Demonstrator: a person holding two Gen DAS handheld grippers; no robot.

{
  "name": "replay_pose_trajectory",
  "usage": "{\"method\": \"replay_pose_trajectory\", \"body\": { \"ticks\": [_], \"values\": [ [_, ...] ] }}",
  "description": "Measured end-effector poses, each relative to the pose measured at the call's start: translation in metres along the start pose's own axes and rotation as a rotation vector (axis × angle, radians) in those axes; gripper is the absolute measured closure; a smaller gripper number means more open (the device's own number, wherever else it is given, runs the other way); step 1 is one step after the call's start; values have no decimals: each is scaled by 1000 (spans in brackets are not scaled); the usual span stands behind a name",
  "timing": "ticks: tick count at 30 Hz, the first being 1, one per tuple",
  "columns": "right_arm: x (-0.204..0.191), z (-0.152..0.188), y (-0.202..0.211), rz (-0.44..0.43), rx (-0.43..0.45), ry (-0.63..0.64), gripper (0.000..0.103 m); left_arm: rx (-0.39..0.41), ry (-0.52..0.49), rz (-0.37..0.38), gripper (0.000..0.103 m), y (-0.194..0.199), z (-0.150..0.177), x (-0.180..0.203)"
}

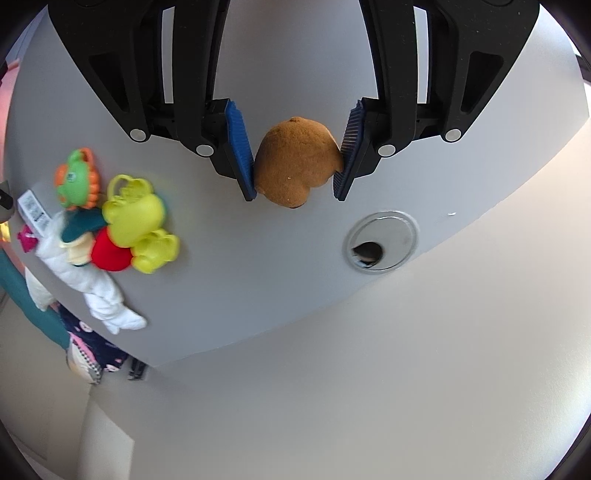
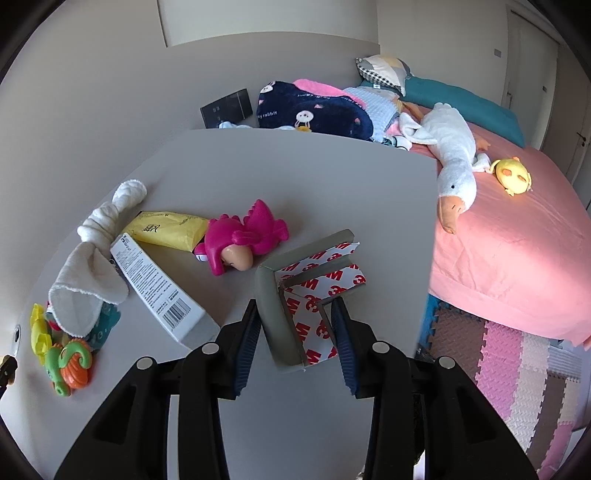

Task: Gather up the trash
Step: 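Carry the bread toy and letter block over the bin and release both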

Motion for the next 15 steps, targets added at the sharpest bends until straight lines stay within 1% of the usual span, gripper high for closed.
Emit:
{"method": "replay_pose_trajectory", "body": {
  "ticks": [7, 15],
  "values": [
    [14, 6, 25, -8, 16, -5, 62, 15, -44, 57, 61, 18, 1, 40],
    [31, 14, 52, -14, 33, -8, 62, 28, -96, 132, 61, 38, 11, 91]
  ]
}}
Point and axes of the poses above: each gripper's, at about its wrist camera, not at the fingertips, and y roughly against the way its jaws point, x to its right, z to its underside, the point moved 5 cm from there along -y, roughly the way its jaws point, and after that the axes turned 4 degrees about -z, right-handed, at the moved point
